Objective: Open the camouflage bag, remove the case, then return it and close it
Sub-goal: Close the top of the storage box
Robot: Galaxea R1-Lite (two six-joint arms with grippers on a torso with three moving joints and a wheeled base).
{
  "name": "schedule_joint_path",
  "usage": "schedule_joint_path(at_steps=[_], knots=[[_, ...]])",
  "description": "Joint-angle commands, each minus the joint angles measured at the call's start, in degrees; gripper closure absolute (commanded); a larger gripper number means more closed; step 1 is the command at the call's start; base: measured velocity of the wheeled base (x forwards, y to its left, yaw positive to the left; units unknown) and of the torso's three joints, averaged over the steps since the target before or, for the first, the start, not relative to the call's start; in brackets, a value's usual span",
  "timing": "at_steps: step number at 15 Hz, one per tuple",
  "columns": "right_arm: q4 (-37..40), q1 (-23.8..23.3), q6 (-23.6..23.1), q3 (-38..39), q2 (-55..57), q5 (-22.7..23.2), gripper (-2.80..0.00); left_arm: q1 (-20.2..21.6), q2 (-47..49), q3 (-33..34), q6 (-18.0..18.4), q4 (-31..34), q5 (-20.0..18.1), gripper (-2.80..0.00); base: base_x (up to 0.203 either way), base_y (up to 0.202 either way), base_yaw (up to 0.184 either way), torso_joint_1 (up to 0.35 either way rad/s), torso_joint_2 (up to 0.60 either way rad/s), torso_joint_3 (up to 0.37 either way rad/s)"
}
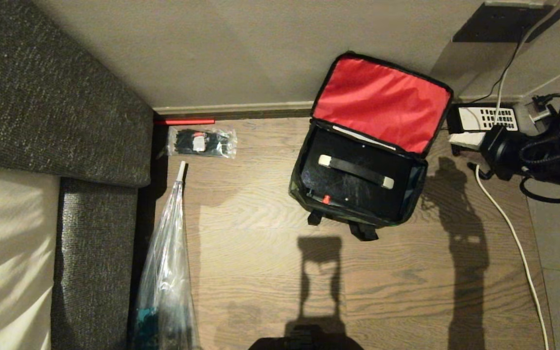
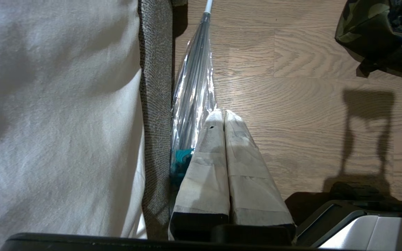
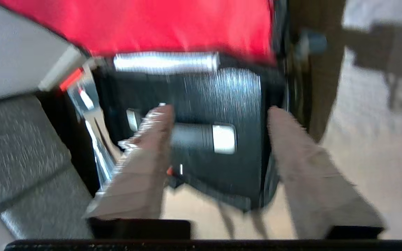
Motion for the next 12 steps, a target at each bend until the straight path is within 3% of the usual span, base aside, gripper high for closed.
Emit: schedule_joint_path(at_steps=[1, 11, 12], knots=[[-5.6, -0.4, 1.2, -2.2, 4.0, 0.3, -2.80, 0.0, -0.1, 0.0, 0.0, 0.0, 0.0, 0.00, 0.000, 0.000, 0.000, 0.000, 0.00, 0.000], [-12.9, -2.3, 3.7, -14.6, 16.1, 0.3, -2.80, 0.0, -0.1, 0.0, 0.0, 0.0, 0.0, 0.00, 0.000, 0.000, 0.000, 0.000, 0.00, 0.000], [-13.3, -2.3, 5.7, -15.5, 17.2, 0.3, -2.80, 0.0, -0.1, 0.0, 0.0, 0.0, 0.0, 0.00, 0.000, 0.000, 0.000, 0.000, 0.00, 0.000]])
